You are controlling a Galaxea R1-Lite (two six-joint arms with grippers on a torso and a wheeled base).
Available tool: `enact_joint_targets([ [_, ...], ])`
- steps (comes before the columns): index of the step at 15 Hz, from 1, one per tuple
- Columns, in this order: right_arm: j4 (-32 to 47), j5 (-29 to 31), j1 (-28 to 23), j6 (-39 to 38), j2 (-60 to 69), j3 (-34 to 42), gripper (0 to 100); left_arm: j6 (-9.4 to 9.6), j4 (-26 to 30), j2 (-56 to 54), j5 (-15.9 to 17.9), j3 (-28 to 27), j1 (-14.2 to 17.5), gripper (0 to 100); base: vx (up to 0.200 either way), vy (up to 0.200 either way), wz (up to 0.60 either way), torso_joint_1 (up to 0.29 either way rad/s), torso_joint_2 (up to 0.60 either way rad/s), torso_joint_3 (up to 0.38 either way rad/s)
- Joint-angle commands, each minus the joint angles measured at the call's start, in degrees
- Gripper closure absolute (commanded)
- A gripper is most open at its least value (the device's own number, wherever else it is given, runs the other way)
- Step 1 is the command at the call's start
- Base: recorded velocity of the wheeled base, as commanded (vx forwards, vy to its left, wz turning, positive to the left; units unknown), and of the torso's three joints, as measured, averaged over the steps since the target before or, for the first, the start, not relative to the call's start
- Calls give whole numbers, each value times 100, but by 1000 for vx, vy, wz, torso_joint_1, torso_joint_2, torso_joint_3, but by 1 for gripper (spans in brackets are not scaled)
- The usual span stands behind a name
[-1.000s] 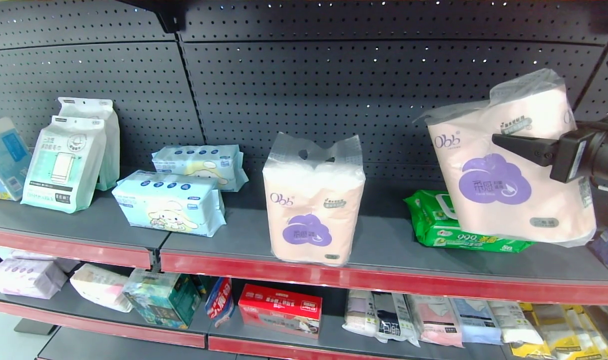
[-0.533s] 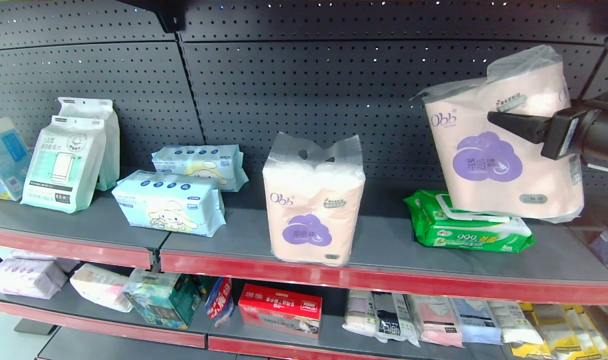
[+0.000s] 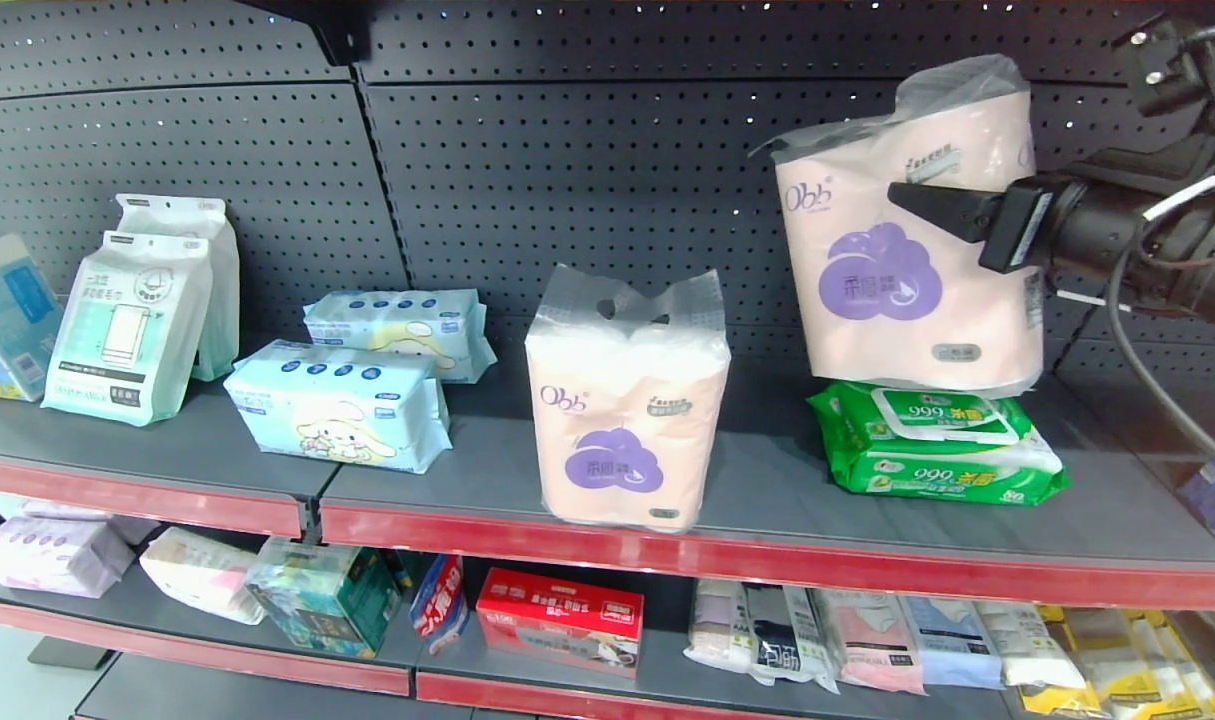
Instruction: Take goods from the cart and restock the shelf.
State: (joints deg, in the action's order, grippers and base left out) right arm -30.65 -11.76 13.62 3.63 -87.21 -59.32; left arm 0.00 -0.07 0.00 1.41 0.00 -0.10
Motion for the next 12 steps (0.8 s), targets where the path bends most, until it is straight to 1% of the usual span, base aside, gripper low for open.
enact_joint_targets([
  [1,-363,-1,124,-38,-622,-80,100,0,-1,9,-1,0,1,0,0,0,0,0,0,0],
  [3,-609,-1,212,-38,-938,-115,100,0,-1,9,-1,0,1,0,0,0,0,0,0,0],
  [6,-785,-45,212,-47,-1334,-273,100,0,-1,0,-1,0,1,0,0,0,0,0,0,0],
  [8,-1163,-142,203,-29,-1703,-405,100,0,-1,0,-1,0,1,0,0,0,0,0,0,0],
  [11,-1207,-151,203,-64,-1984,-739,100,0,-1,0,-1,0,1,0,0,0,0,0,0,0],
  [12,-1224,-362,203,-64,-2107,-836,100,0,-1,9,-1,0,1,0,0,0,0,0,0,0],
])
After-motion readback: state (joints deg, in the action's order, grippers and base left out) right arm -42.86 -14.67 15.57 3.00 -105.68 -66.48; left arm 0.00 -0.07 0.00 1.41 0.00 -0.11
